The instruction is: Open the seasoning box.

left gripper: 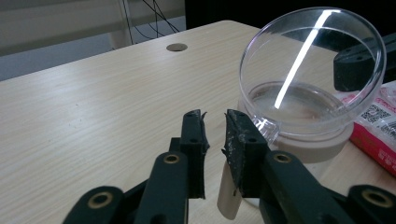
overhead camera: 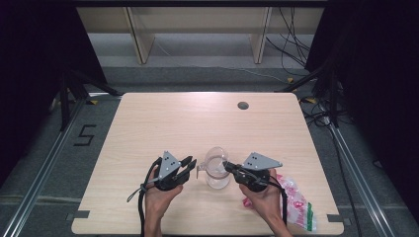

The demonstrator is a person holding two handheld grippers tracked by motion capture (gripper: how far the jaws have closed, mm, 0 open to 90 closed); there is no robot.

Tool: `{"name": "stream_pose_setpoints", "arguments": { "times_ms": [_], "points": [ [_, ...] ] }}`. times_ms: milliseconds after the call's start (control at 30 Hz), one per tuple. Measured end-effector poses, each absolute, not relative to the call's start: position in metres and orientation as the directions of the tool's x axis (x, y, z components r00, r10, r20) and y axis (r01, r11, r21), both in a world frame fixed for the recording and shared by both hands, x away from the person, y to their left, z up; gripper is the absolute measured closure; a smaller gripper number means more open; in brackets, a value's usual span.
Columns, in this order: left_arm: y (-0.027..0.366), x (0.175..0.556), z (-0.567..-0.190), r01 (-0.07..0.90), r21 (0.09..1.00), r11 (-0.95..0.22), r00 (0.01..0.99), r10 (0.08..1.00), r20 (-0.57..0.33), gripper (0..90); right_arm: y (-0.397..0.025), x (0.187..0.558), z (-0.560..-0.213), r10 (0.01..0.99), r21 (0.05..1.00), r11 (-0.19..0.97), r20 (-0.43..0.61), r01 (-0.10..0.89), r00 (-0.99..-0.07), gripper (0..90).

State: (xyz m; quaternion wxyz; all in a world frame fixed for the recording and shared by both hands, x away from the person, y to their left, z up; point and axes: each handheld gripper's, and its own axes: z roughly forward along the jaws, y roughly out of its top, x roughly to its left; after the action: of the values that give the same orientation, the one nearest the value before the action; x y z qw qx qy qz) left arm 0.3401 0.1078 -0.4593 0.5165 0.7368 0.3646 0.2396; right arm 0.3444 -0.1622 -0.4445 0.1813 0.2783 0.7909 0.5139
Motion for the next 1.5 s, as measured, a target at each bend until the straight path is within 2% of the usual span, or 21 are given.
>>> {"name": "stream_pose_setpoints", "arguments": {
  "times_ms": [67, 100, 200, 367, 467, 500, 633, 933, 1100, 1167, 1267, 1333, 1400, 1433, 1500],
  "points": [
    [0.111, 0.339, -0.460, 0.295, 0.928, -0.226, 0.626, 0.779, -0.009, 70.1, -0.161, 0.343, -0.445, 0.641, 0.921, 0.294, 0.010, 0.257, -0.767, 90.0],
    [0.112, 0.339, -0.460, 0.298, 0.926, -0.230, 0.628, 0.778, -0.008, 65.1, -0.159, 0.342, -0.442, 0.621, 0.911, 0.311, 0.021, 0.271, -0.783, 90.0],
    [0.115, 0.335, -0.463, 0.315, 0.910, -0.268, 0.612, 0.791, 0.021, 61.2, -0.156, 0.341, -0.439, 0.609, 0.916, 0.313, 0.010, 0.252, -0.793, 90.0],
    [0.129, 0.325, -0.466, 0.316, 0.917, -0.243, 0.583, 0.812, 0.014, 57.5, -0.150, 0.338, -0.432, 0.605, 0.920, 0.311, 0.002, 0.239, -0.796, 90.0],
    [0.132, 0.321, -0.468, 0.315, 0.915, -0.253, 0.588, 0.809, 0.022, 56.1, -0.146, 0.338, -0.431, 0.596, 0.925, 0.302, 0.003, 0.228, -0.803, 90.0],
    [0.133, 0.318, -0.471, 0.323, 0.915, -0.242, 0.590, 0.807, 0.005, 53.2, -0.143, 0.336, -0.429, 0.599, 0.916, 0.310, 0.019, 0.253, -0.801, 90.0],
    [0.133, 0.313, -0.476, 0.331, 0.910, -0.249, 0.592, 0.806, 0.005, 50.6, -0.138, 0.337, -0.429, 0.597, 0.927, 0.299, 0.003, 0.227, -0.802, 90.0],
    [0.130, 0.302, -0.479, 0.331, 0.919, -0.214, 0.587, 0.809, -0.023, 35.9, -0.122, 0.337, -0.422, 0.564, 0.932, 0.301, -0.004, 0.201, -0.826, 89.4],
    [0.133, 0.299, -0.482, 0.345, 0.913, -0.218, 0.581, 0.814, -0.026, 32.8, -0.115, 0.337, -0.422, 0.545, 0.928, 0.322, -0.020, 0.187, -0.838, 89.4],
    [0.135, 0.297, -0.484, 0.355, 0.912, -0.205, 0.574, 0.818, -0.040, 32.1, -0.112, 0.335, -0.423, 0.534, 0.927, 0.311, 0.013, 0.211, -0.845, 89.0],
    [0.137, 0.296, -0.484, 0.351, 0.912, -0.211, 0.574, 0.818, -0.032, 31.7, -0.114, 0.336, -0.422, 0.535, 0.933, 0.309, -0.009, 0.186, -0.845, 88.5],
    [0.139, 0.295, -0.485, 0.347, 0.912, -0.221, 0.577, 0.816, -0.021, 31.6, -0.123, 0.331, -0.421, 0.561, 0.932, 0.289, 0.019, 0.218, -0.828, 88.0],
    [0.139, 0.294, -0.486, 0.351, 0.910, -0.221, 0.577, 0.816, -0.025, 31.5, -0.130, 0.329, -0.422, 0.562, 0.935, 0.288, 0.011, 0.207, -0.827, 88.0],
    [0.137, 0.292, -0.489, 0.359, 0.914, -0.190, 0.570, 0.820, -0.053, 31.6, -0.134, 0.328, -0.423, 0.560, 0.937, 0.284, 0.011, 0.205, -0.828, 88.0],
    [0.138, 0.292, -0.489, 0.364, 0.910, -0.200, 0.571, 0.819, -0.048, 31.5, -0.143, 0.323, -0.426, 0.583, 0.926, 0.281, 0.043, 0.251, -0.811, 88.0]
  ]
}}
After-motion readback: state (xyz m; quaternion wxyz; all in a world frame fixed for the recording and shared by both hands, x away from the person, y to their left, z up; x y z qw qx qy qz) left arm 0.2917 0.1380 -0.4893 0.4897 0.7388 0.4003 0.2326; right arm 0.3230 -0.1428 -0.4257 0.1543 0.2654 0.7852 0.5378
